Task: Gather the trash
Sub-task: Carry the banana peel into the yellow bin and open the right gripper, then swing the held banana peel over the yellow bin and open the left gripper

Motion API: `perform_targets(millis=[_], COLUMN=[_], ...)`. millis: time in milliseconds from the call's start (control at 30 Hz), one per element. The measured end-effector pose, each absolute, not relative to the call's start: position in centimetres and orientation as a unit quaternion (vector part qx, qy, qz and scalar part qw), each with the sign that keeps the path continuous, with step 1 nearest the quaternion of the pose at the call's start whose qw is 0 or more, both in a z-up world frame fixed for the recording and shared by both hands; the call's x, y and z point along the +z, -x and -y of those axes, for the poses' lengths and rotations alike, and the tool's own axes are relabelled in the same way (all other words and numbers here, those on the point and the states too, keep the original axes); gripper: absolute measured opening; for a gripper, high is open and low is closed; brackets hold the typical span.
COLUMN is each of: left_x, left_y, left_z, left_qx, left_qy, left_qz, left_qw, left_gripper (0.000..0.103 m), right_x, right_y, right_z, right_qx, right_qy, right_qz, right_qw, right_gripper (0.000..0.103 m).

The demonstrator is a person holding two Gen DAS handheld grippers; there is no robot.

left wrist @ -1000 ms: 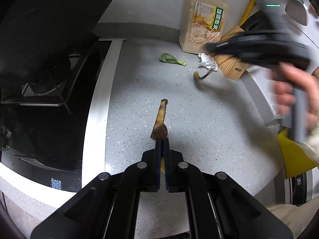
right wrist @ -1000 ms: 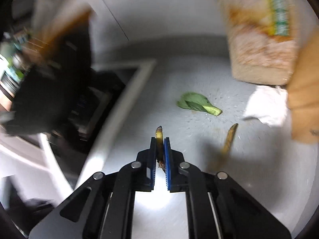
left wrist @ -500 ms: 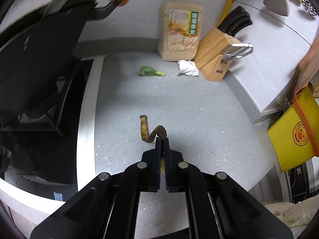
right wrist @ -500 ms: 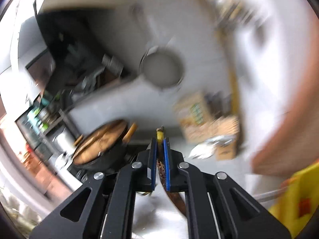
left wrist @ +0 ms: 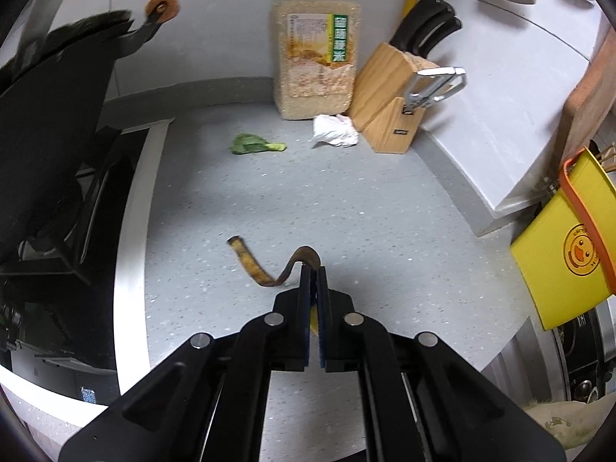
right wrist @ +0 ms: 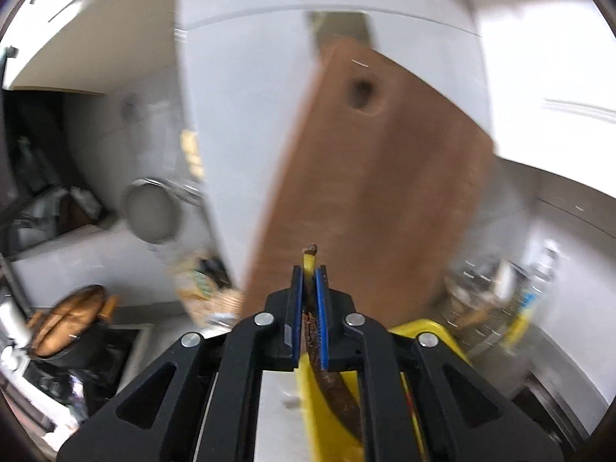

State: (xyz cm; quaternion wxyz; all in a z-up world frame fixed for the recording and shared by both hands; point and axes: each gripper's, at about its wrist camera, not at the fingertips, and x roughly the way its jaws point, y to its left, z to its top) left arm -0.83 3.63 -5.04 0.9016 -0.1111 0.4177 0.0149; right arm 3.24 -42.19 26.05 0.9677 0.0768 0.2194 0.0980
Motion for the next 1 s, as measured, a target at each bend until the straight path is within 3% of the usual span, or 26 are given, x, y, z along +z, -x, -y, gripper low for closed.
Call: perform_targets(millis=[67, 133, 167, 267, 333, 633, 833, 1000], left_x=[-4.5, -3.8, -3.1, -0.4, 2.0, 15.5, 24.0, 26.9], left_y=[0.5, 0.4, 0.3, 0.3, 0.3, -0.7, -1.6, -2.9], left_z=[-3.1, -2.6, -2.4, -1.8, -1.2, 0.7, 8.7, 17.4], left_qx=[0.015, 0.013, 0.008, -0.006, -0.019, -0.117, -0.272, -0.391], left_qy=[0.102, 0.099, 0.097, 0.094, 0.085, 0.07, 0.033, 0.01], left_qz=[-0.417, -0.412, -0.407, -0.386, -0.365, -0.262, -0.2, -0.184], left_qw=[0.903, 0.906, 0.908, 0.918, 0.927, 0.955, 0.941, 0.902], left_gripper=[0.005, 0.005, 0.005, 0.005, 0.005, 0.005, 0.005, 0.005], right_x=[23.4, 19.3, 16.8, 14.3, 14.5, 16.1, 16.8, 16.5], right_y=[-3.9, -5.4, -5.8, -4.8, -3.6, 0.4, 1.8, 3.9], right_z=[43.3, 44.7, 45.4, 47.4, 48.5, 49.8, 50.9, 52.2], right_qx=[0.058, 0.036, 0.0, -0.016, -0.035, -0.013, 0.003, -0.012], right_qy=[-0.063, -0.061, -0.055, -0.102, -0.127, -0.194, -0.249, -0.267], right_qz=[-0.258, -0.345, -0.383, -0.401, -0.379, -0.311, -0.278, -0.264], right_qw=[0.962, 0.936, 0.922, 0.91, 0.916, 0.93, 0.928, 0.927], right_gripper=[0.007, 0.05, 0.065, 0.067, 0.079, 0.084, 0.084, 0.084])
